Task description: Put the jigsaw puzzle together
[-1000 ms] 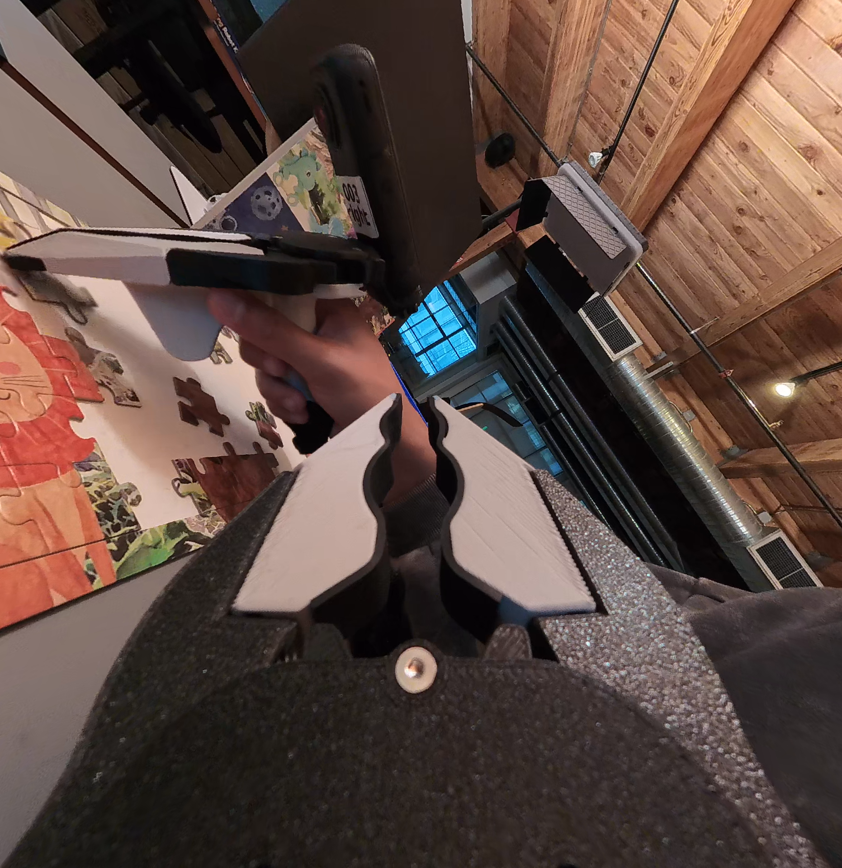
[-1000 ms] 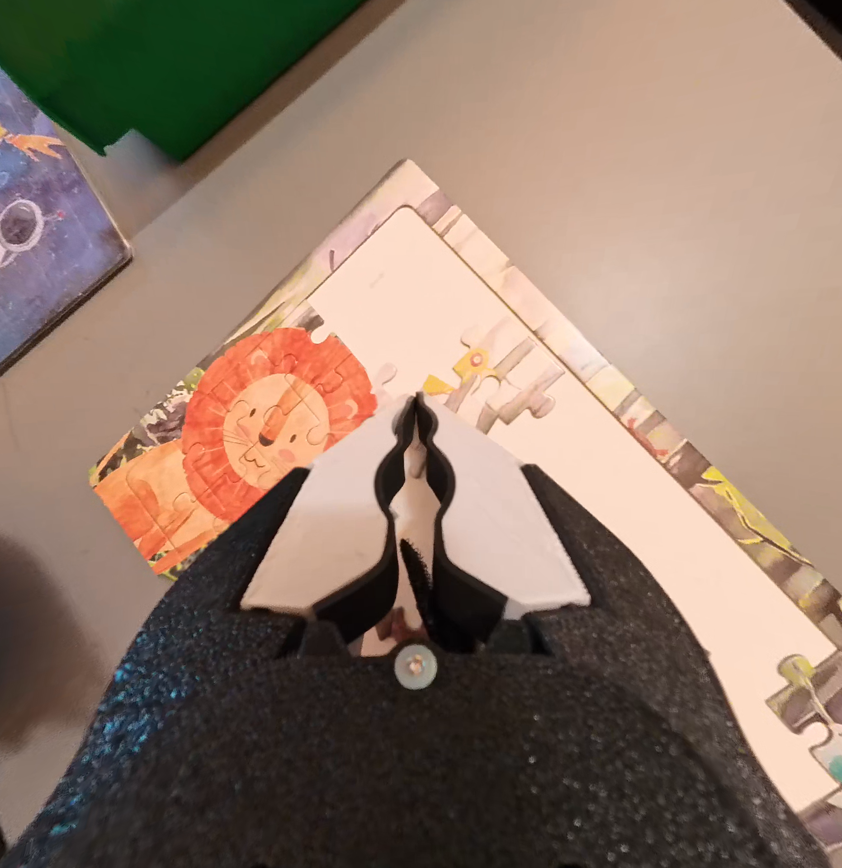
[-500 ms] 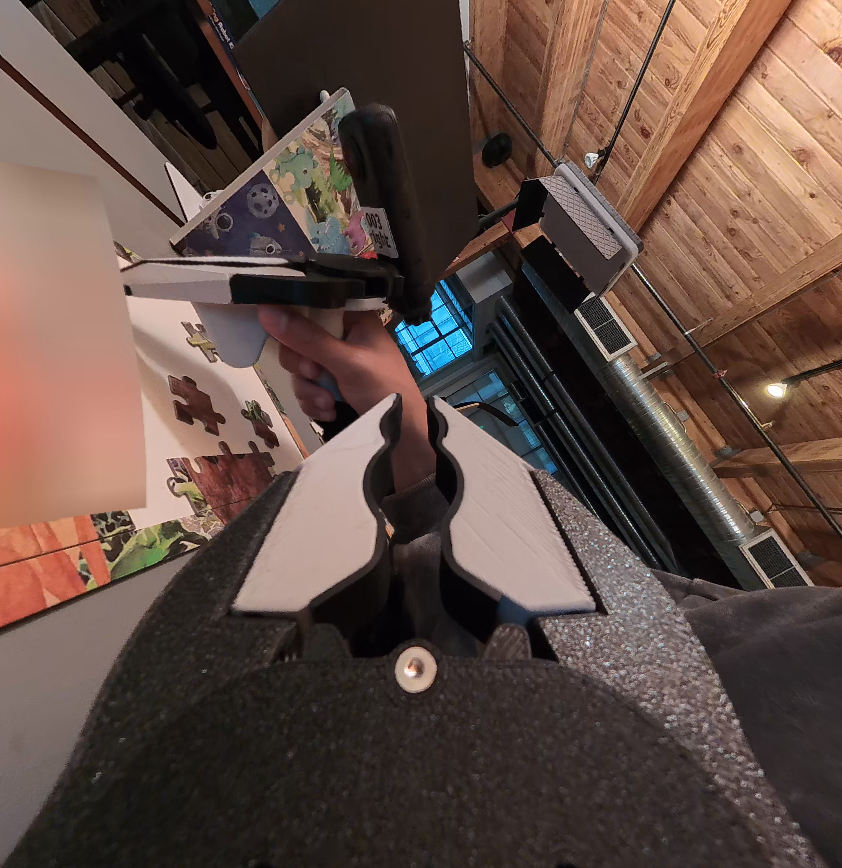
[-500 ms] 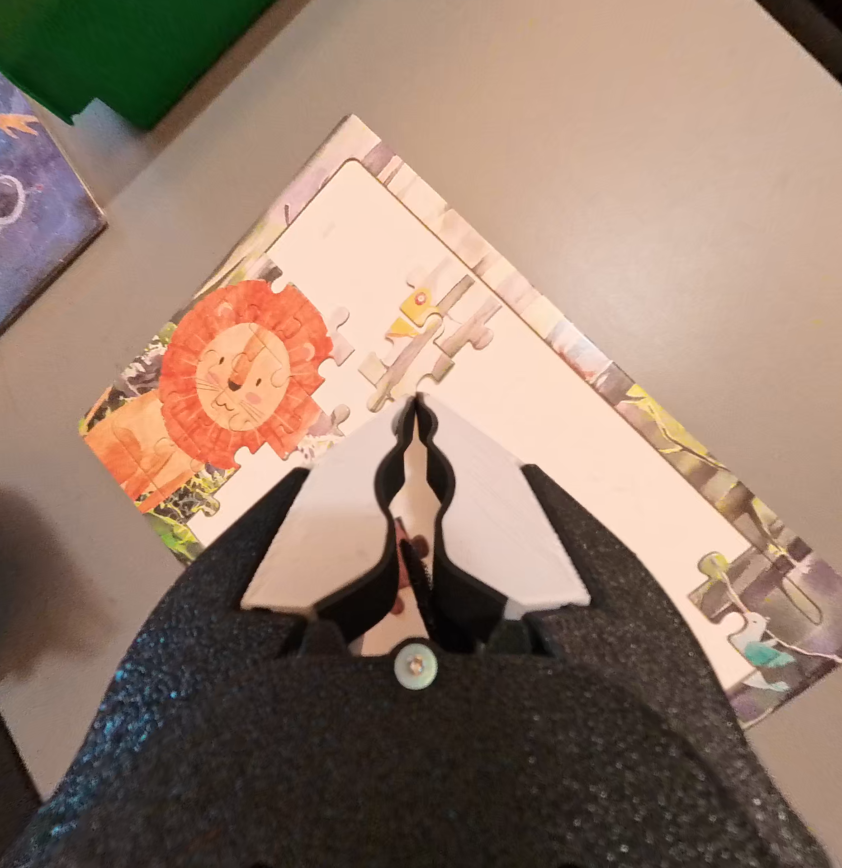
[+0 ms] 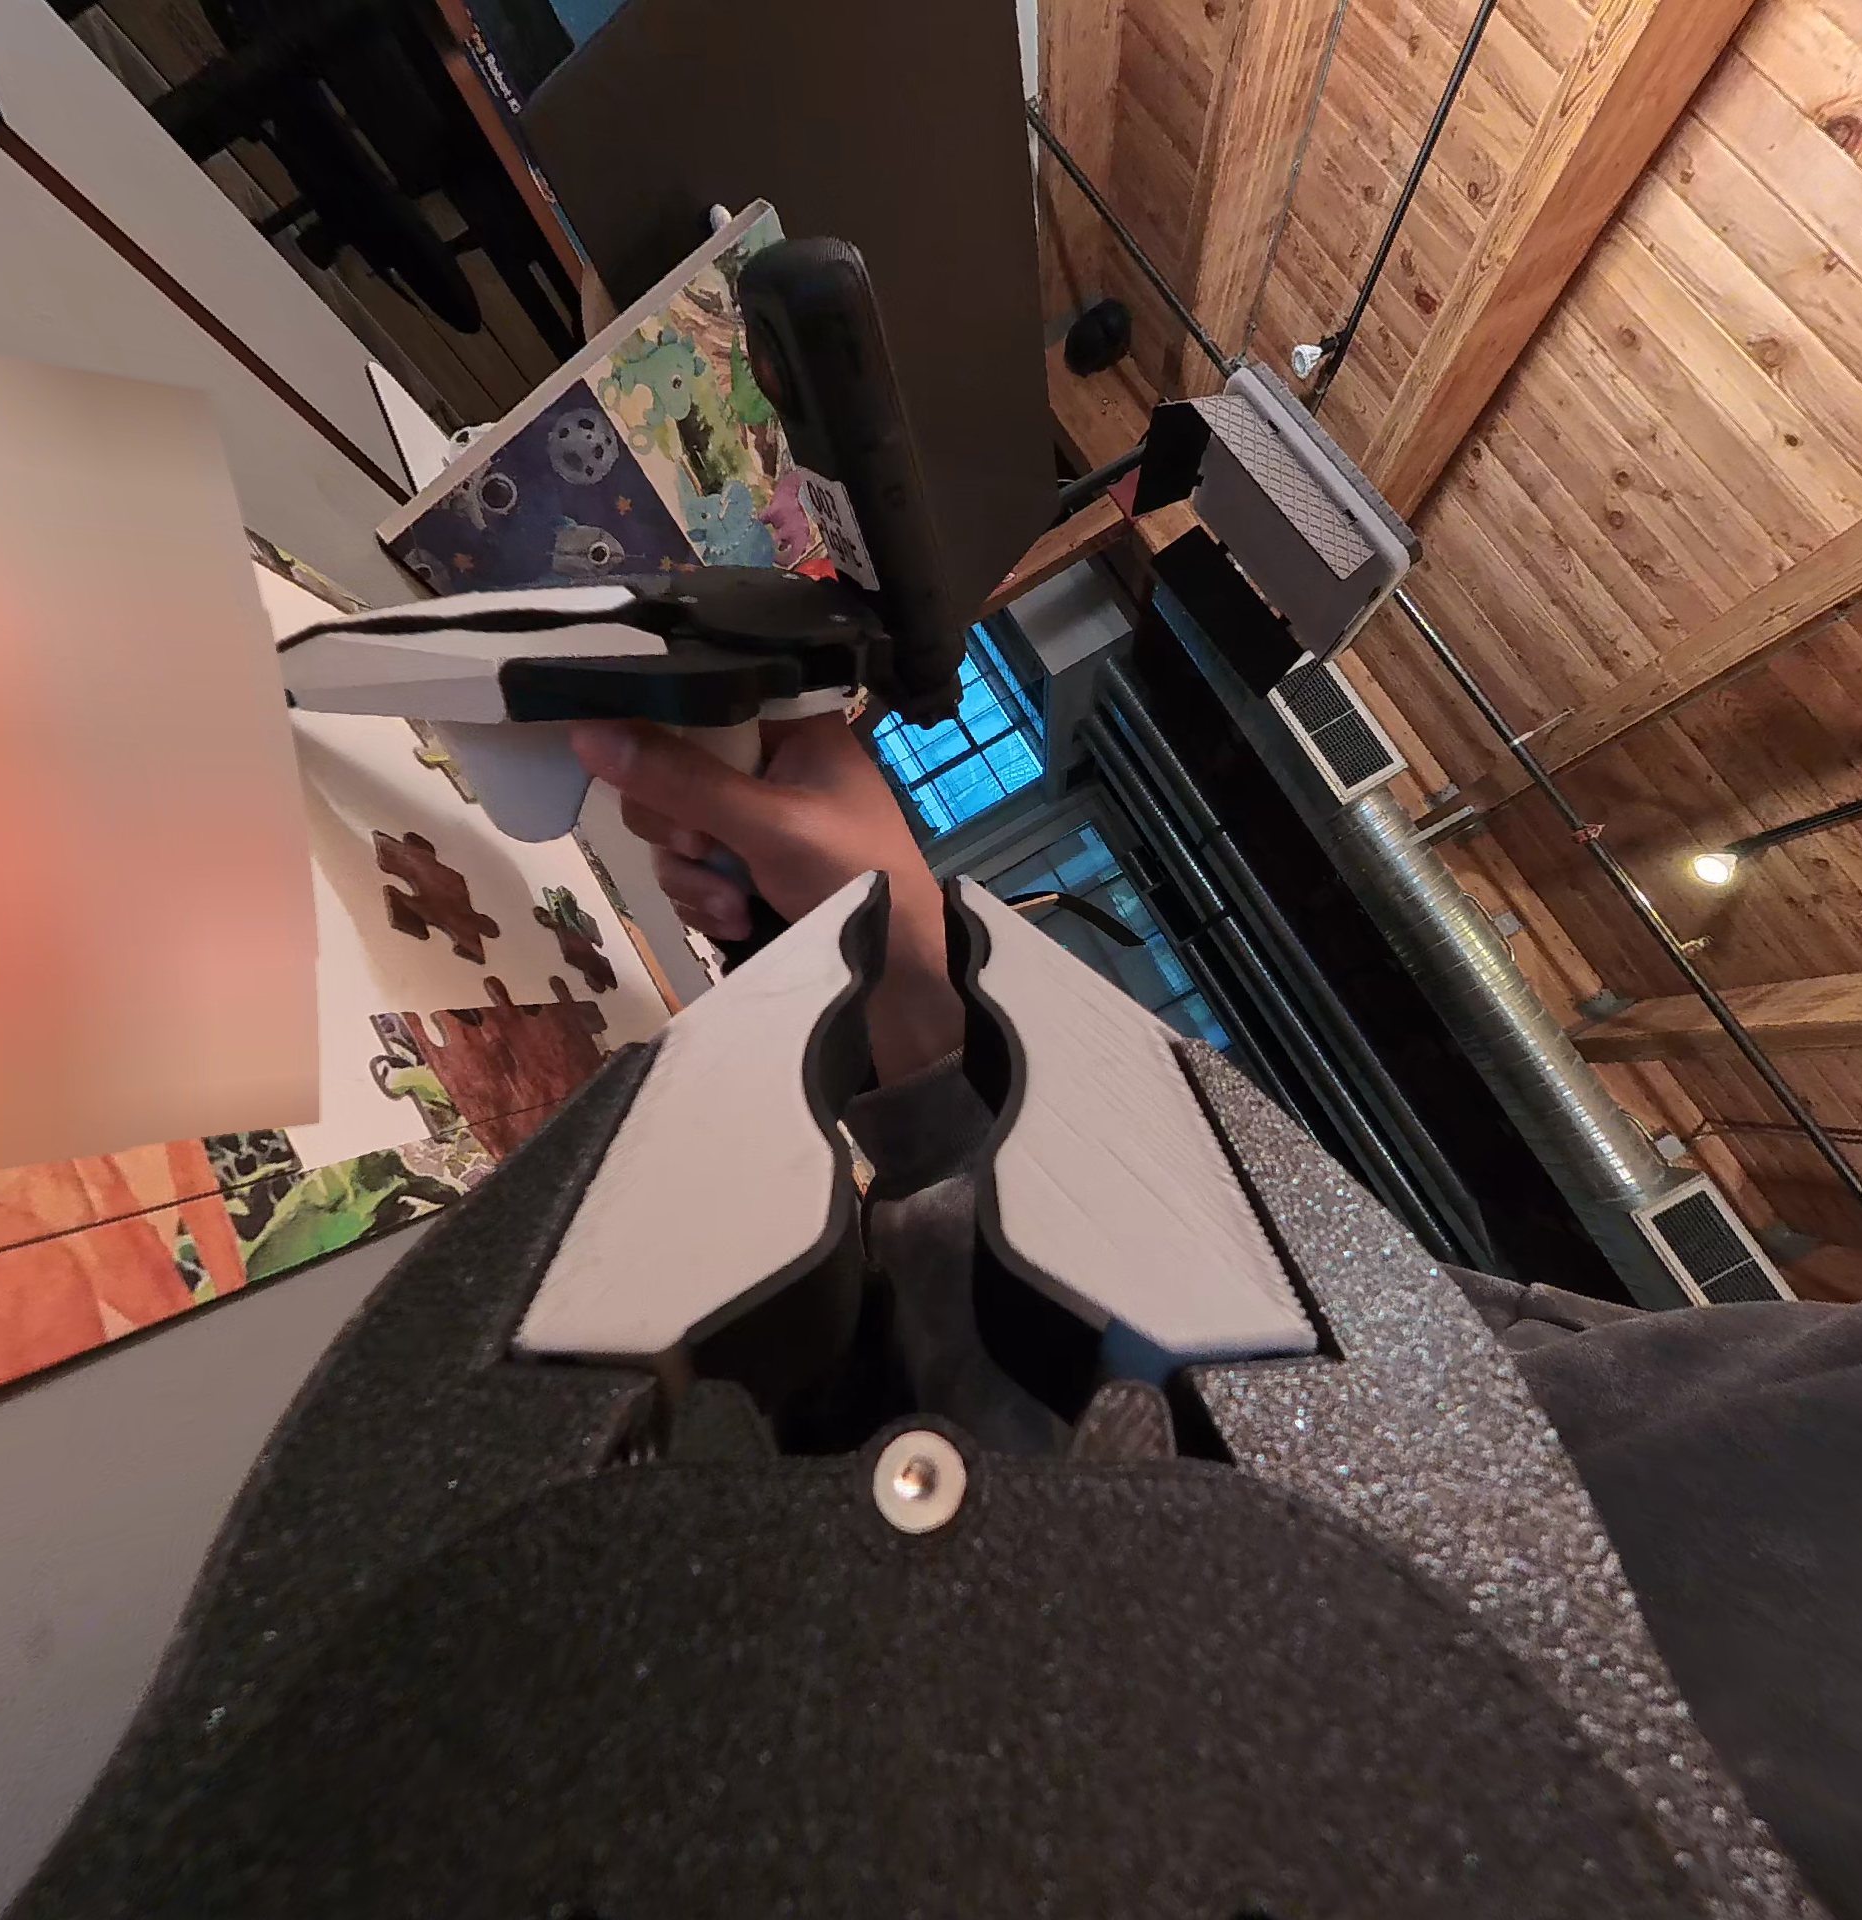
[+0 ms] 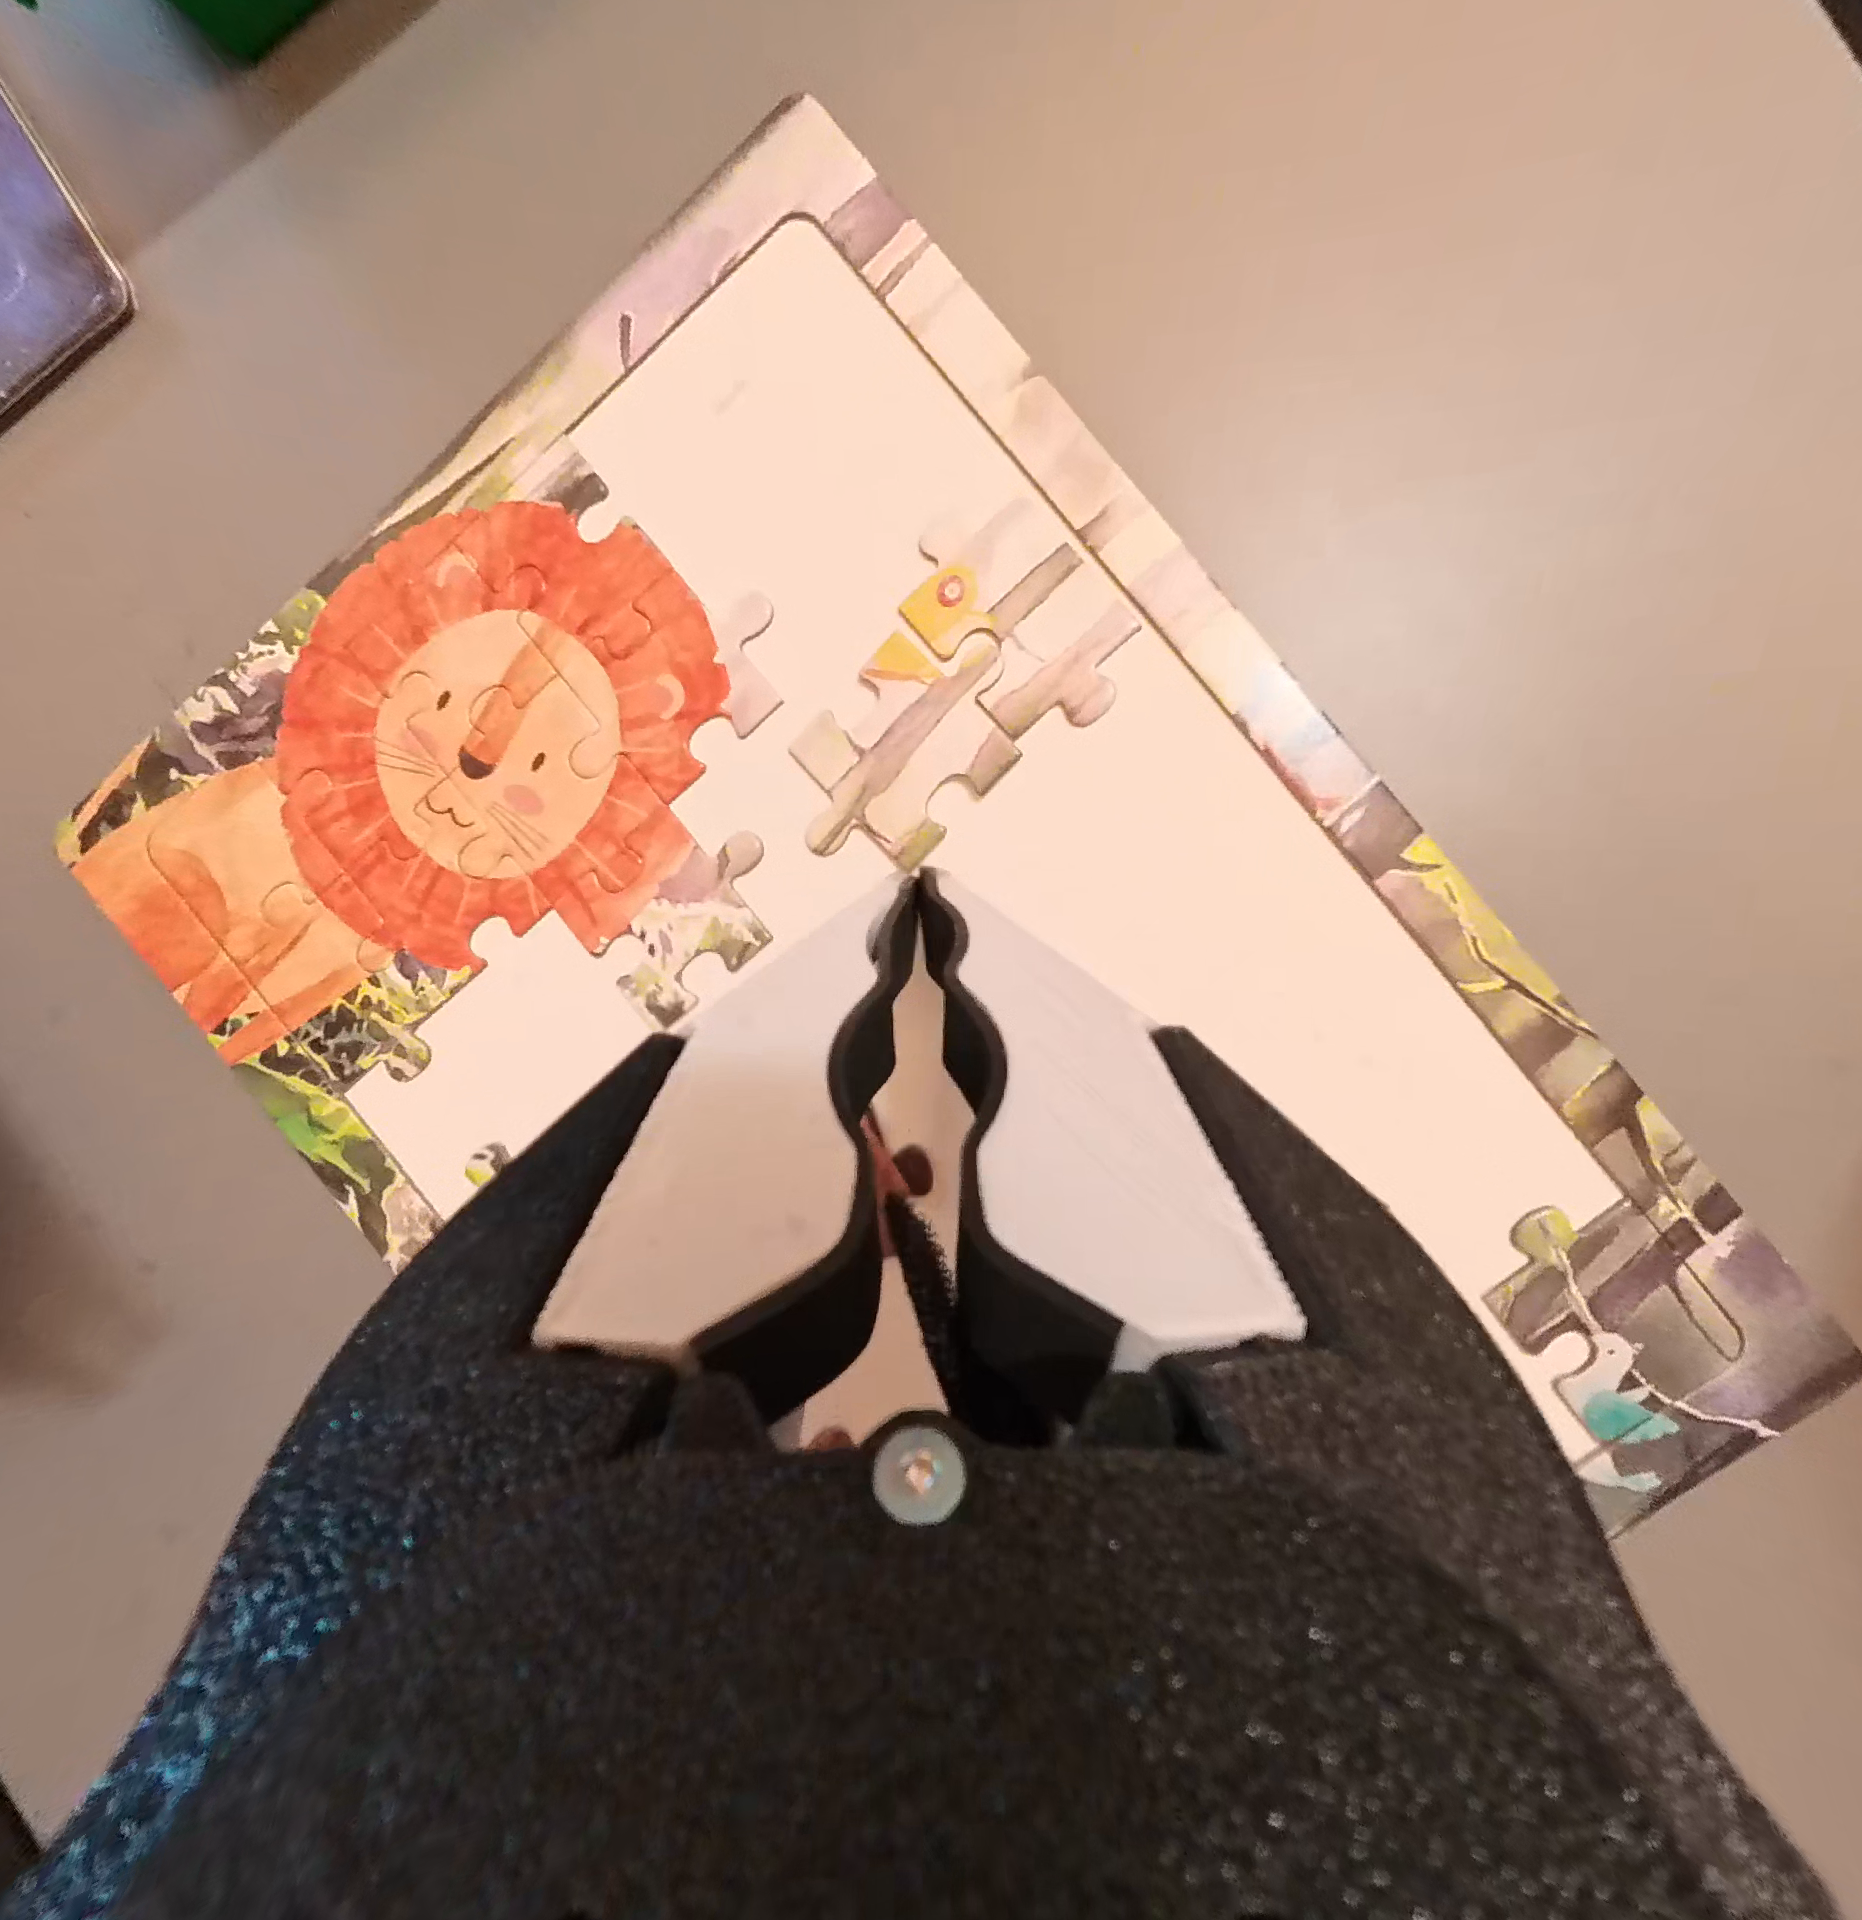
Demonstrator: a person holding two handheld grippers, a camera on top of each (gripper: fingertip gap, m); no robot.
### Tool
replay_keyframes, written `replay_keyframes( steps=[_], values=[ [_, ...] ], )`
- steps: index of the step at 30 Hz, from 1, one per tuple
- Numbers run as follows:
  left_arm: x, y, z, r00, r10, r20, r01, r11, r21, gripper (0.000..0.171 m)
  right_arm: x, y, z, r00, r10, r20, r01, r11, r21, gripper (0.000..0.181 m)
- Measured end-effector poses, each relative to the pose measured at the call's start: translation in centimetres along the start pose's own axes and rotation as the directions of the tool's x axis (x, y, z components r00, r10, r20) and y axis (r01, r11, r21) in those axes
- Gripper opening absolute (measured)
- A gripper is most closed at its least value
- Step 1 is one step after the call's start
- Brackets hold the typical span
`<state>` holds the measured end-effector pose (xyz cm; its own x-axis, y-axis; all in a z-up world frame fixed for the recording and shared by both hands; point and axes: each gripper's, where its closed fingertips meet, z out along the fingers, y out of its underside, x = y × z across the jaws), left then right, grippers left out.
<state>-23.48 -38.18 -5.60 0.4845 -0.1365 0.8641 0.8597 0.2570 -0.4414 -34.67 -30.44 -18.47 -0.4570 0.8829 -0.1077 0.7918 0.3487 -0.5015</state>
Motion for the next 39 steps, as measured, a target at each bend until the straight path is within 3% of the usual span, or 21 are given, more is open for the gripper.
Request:
replay_keyframes(
  steps=[18, 21, 27, 33, 39],
  values=[
    [0.0, 0.0, 0.0, 1.0, -0.001, -0.001, 0.001, 1.0, -0.002, 0.009, -2.1, -1.0, 0.4, 0.998, -0.013, 0.056, 0.012, 1.0, 0.021, 0.0],
    [0.0, 0.0, 0.0, 1.0, -0.001, -0.001, 0.001, 1.0, -0.001, 0.009, -2.1, -1.1, 0.8, 0.999, -0.019, 0.047, 0.018, 1.0, 0.019, 0.0],
    [0.0, 0.0, 0.0, 1.0, 0.0, 0.0, 0.0, 1.0, -0.001, 0.009, -1.7, -3.4, 0.6, 0.999, 0.021, 0.026, -0.024, 0.991, 0.135, 0.0],
    [0.0, 0.0, 0.0, 1.0, -0.002, -0.001, 0.002, 1.0, 0.0, 0.009, -1.0, -3.3, 1.8, 0.999, -0.003, -0.041, 0.008, 0.993, 0.114, 0.0],
    [0.0, 0.0, 0.0, 1.0, -0.002, -0.002, 0.002, 1.0, -0.001, 0.009, -0.9, -3.3, 1.5, 0.998, 0.058, 0.007, -0.059, 0.989, 0.136, 0.0]
  ],
)
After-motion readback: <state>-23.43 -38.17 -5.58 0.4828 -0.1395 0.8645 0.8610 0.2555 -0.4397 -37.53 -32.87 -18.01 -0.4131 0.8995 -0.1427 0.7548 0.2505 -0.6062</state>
